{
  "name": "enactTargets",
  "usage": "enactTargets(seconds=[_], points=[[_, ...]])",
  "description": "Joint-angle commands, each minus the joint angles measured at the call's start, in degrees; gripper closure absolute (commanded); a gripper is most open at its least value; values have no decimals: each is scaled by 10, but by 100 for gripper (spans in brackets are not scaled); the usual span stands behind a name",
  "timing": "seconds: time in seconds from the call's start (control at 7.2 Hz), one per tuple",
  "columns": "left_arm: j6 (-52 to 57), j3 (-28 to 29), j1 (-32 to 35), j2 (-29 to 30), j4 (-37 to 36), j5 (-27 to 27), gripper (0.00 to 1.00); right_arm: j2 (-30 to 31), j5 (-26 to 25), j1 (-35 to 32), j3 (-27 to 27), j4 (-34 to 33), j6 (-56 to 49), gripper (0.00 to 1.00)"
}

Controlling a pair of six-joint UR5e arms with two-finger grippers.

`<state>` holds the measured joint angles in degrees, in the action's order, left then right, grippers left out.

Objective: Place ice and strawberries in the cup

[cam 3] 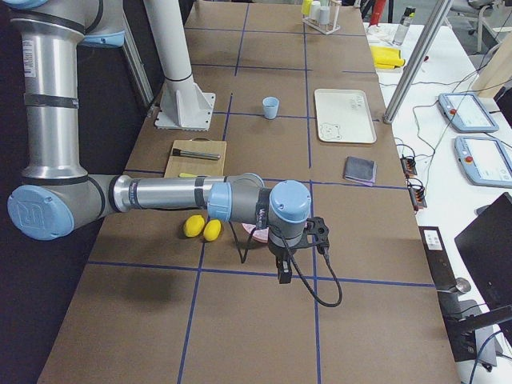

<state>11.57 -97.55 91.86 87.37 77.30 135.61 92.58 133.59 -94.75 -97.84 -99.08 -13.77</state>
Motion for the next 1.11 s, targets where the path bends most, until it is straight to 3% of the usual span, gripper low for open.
enactTargets(seconds=[0.0, 0.97], points=[[-3, 3, 10, -7, 8, 0, 0, 1, 0, 0, -2, -1, 3, 1], [3, -1, 9, -10, 5, -3, 0, 8, 1, 0, -2, -1, 4, 0]])
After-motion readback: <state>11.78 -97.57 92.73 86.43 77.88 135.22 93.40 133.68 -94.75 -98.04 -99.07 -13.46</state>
